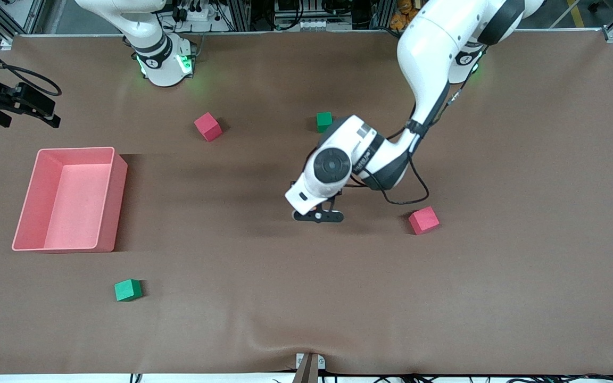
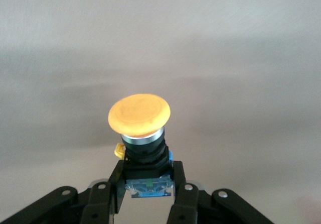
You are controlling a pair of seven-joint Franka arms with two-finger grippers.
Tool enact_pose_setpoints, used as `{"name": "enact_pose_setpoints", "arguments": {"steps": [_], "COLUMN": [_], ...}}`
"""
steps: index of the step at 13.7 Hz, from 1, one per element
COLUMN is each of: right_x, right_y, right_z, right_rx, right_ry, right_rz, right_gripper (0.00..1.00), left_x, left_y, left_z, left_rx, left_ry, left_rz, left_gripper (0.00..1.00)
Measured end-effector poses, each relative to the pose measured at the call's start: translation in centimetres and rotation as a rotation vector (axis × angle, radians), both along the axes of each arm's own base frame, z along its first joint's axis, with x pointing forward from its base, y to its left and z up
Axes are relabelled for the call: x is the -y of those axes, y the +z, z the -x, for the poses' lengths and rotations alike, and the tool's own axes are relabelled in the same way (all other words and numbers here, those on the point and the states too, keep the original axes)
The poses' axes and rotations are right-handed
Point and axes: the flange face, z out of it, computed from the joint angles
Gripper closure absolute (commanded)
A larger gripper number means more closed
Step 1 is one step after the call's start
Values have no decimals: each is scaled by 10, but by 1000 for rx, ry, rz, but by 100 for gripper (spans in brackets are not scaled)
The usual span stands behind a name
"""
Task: Place and upright button with both arms
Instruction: 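Lift the button with the left gripper and move it toward the middle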
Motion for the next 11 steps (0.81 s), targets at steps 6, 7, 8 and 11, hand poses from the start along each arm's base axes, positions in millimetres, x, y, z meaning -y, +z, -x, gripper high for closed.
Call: {"name": "enact_pose_setpoints", "arguments": {"steps": [6, 7, 8, 11], "right_x": [4, 4, 4, 4], "right_y": [0, 0, 0, 0], "right_z": [0, 0, 0, 0], "right_rx": [0, 0, 0, -1], "right_ry": [-8, -8, -8, -8], "right_rz": [-2, -3, -3, -5], "right_gripper": [0, 0, 0, 0], "left_x": [69, 79, 89, 113], "left_y": [4, 1, -3, -22], "left_z": [54, 64, 75, 109], "left_rx": [302, 341, 384, 512], "left_ry": [198, 214, 230, 282], "left_rz": [-89, -97, -105, -132], "left_gripper": [100, 100, 100, 100]}}
